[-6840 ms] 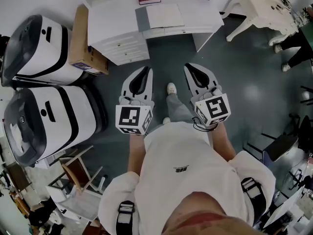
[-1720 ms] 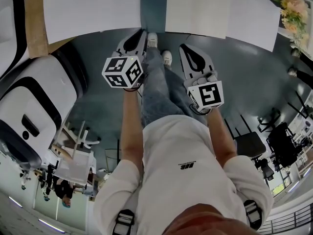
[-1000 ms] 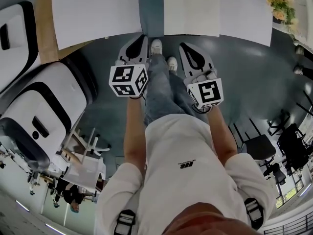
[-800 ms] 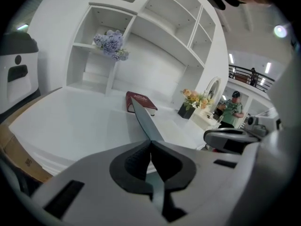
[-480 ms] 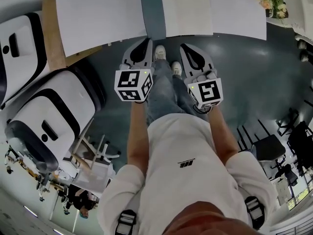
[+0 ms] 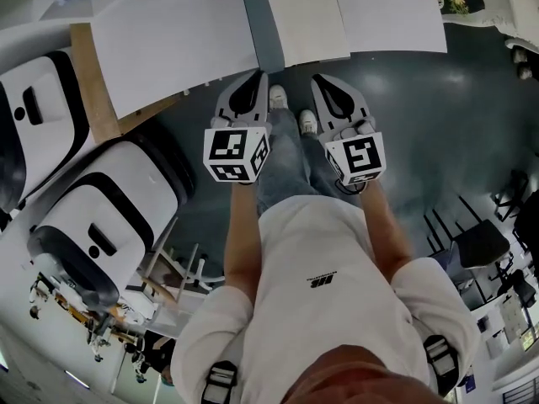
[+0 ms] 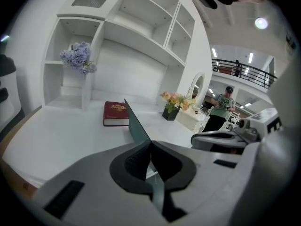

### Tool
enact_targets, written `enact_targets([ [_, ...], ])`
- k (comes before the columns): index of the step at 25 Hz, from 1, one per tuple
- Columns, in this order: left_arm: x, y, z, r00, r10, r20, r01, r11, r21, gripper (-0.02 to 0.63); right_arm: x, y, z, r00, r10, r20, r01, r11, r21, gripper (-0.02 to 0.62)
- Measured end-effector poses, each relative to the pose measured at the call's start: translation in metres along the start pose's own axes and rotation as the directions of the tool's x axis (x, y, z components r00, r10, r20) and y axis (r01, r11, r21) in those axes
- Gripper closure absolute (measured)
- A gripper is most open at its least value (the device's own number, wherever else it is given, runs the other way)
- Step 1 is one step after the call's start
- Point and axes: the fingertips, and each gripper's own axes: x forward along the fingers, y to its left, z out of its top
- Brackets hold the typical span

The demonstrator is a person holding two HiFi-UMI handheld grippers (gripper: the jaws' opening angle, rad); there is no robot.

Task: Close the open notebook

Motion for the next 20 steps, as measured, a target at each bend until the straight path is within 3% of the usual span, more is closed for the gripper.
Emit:
enact_targets([
  [20, 0.034, -0.059, 0.012, 0.990, -0.135, -0.039, 0.138, 0.986, 0.091, 0.606, -0.035, -0.045, -0.005, 0.990, -0.141, 0.015, 0.140, 0.988, 0.057, 0.598],
])
